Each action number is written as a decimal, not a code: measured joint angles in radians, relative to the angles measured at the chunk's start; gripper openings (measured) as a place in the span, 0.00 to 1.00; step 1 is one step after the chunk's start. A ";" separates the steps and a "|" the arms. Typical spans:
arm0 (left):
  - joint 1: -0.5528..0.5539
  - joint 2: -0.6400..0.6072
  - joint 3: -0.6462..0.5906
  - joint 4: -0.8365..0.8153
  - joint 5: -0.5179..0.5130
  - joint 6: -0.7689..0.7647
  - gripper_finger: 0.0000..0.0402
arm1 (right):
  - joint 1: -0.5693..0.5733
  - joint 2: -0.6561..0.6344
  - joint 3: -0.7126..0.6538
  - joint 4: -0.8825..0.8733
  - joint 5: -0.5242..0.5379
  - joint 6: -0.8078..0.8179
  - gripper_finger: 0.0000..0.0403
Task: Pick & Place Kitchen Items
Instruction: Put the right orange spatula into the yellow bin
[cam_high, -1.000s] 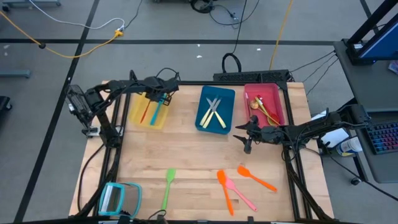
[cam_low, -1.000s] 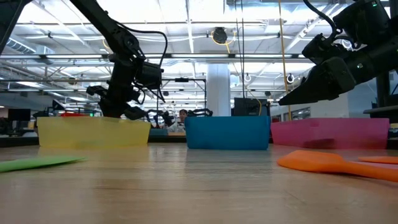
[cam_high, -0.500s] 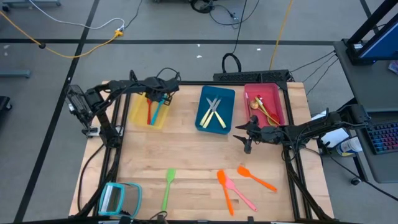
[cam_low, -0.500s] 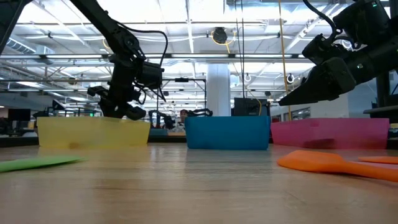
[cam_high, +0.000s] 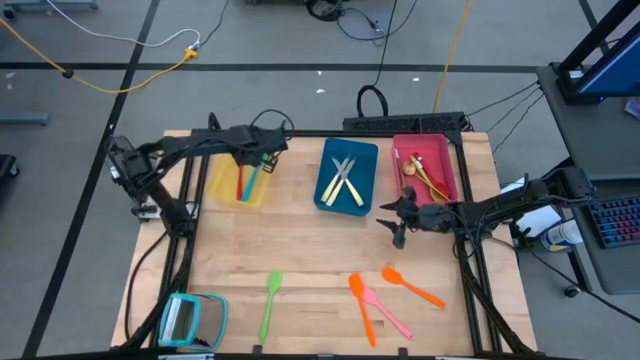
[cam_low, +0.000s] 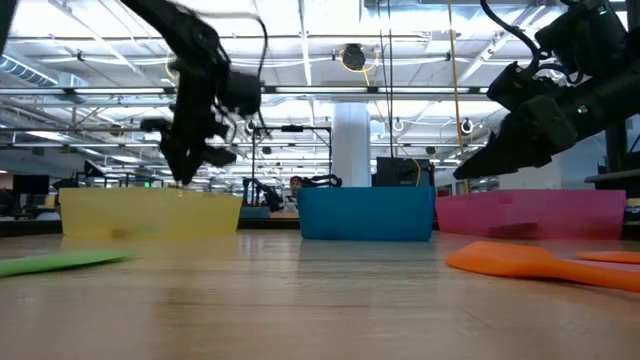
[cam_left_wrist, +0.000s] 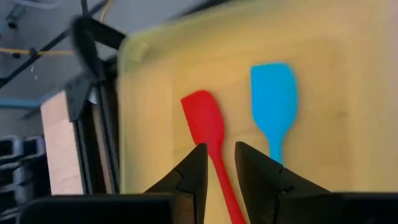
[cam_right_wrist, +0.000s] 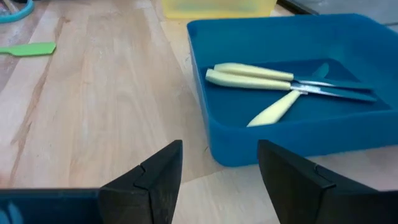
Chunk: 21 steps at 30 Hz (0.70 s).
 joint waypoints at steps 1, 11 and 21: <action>-0.017 -0.035 0.000 0.001 -0.013 -0.022 0.22 | 0.007 0.000 0.000 -0.004 0.000 0.001 0.50; -0.279 -0.344 0.002 0.245 -0.029 -0.072 0.22 | 0.116 0.000 0.000 0.082 0.000 -0.032 0.50; -0.552 -0.332 0.002 0.444 -0.027 0.013 0.22 | 0.168 0.000 0.000 0.083 0.000 -0.036 0.50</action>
